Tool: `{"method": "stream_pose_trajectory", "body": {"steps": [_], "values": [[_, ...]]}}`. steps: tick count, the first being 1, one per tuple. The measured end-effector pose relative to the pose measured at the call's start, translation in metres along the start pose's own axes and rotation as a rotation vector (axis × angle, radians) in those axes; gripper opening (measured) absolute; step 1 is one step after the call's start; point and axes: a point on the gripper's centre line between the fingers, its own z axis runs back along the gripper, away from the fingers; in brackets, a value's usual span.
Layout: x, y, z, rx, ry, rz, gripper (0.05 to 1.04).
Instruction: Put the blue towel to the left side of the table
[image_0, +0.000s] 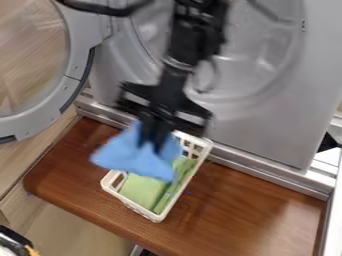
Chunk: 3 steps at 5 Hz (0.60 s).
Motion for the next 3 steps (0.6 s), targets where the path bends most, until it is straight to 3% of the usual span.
{"method": "stream_pose_trajectory", "body": {"steps": [1, 3], "values": [[0.018, 0.035, -0.016, 0.026, 0.032, 0.043, 0.086], [0.053, 0.065, -0.049, 0.075, -0.051, 0.036, 0.086]]}}
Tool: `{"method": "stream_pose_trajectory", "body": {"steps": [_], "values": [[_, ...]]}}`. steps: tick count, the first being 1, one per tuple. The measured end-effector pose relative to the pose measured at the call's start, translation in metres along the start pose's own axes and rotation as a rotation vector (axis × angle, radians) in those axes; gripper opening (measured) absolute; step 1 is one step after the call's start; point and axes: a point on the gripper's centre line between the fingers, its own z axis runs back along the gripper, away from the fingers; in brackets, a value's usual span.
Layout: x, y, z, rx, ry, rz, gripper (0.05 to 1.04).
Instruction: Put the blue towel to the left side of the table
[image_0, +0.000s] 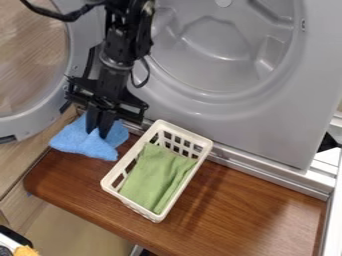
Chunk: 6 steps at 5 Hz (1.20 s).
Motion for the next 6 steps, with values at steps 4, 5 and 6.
{"method": "stream_pose_trajectory", "body": {"steps": [4, 5, 6], "values": [[0.023, 0.01, -0.073, 0.081, -0.053, -0.033, 0.086], [0.016, 0.01, -0.082, 0.09, -0.08, -0.011, 0.086], [0.008, 0.016, -0.094, 0.048, -0.083, -0.001, 0.086]]}}
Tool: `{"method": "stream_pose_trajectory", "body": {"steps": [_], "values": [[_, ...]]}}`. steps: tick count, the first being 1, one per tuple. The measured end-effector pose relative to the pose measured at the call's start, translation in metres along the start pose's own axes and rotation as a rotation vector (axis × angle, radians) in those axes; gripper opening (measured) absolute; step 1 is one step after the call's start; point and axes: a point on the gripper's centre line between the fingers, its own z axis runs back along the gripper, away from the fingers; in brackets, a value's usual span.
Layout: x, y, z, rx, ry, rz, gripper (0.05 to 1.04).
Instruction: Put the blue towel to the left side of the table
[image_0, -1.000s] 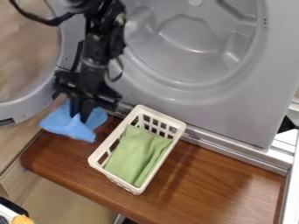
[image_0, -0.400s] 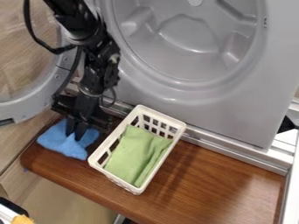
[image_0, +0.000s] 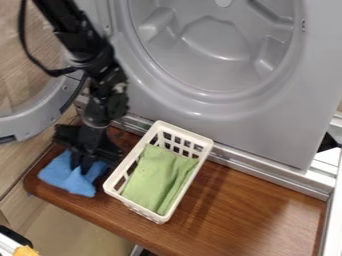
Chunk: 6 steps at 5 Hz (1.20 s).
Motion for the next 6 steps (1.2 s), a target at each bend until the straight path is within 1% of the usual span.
{"method": "stream_pose_trajectory", "body": {"steps": [1, 2, 3, 4, 5, 6], "values": [[0.004, 0.002, -0.001, -0.013, -0.018, 0.011, 0.119], [0.003, 0.002, -0.001, -0.012, -0.011, 0.033, 0.311], [0.001, 0.008, 0.003, -0.01, 0.001, 0.033, 0.61], [0.001, 0.013, 0.011, 0.004, 0.012, 0.041, 0.911], [0.002, 0.016, 0.034, 0.022, -0.008, 0.071, 1.004], [0.002, 0.018, 0.064, 0.04, -0.048, 0.099, 1.0]]}}
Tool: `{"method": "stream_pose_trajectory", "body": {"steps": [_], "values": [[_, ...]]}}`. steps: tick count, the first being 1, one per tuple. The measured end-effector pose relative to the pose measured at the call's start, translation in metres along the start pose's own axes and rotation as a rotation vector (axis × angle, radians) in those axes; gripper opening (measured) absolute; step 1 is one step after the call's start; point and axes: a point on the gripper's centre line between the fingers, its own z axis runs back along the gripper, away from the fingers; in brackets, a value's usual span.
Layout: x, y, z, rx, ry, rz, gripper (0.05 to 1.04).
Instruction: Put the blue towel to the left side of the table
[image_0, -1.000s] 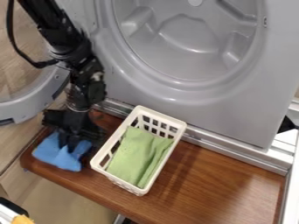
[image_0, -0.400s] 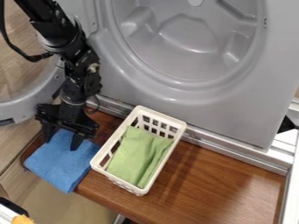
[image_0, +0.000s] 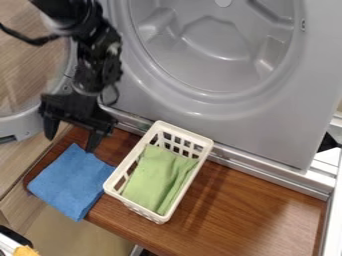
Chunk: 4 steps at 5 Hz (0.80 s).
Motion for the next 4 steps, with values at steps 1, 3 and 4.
{"method": "stream_pose_trajectory", "body": {"steps": [1, 3, 4], "values": [[-0.005, -0.017, 0.023, -0.022, -0.022, -0.036, 1.0], [-0.025, -0.05, 0.058, -0.181, 0.018, -0.051, 1.0], [-0.039, -0.079, 0.071, -0.252, 0.047, -0.112, 1.0]]}}
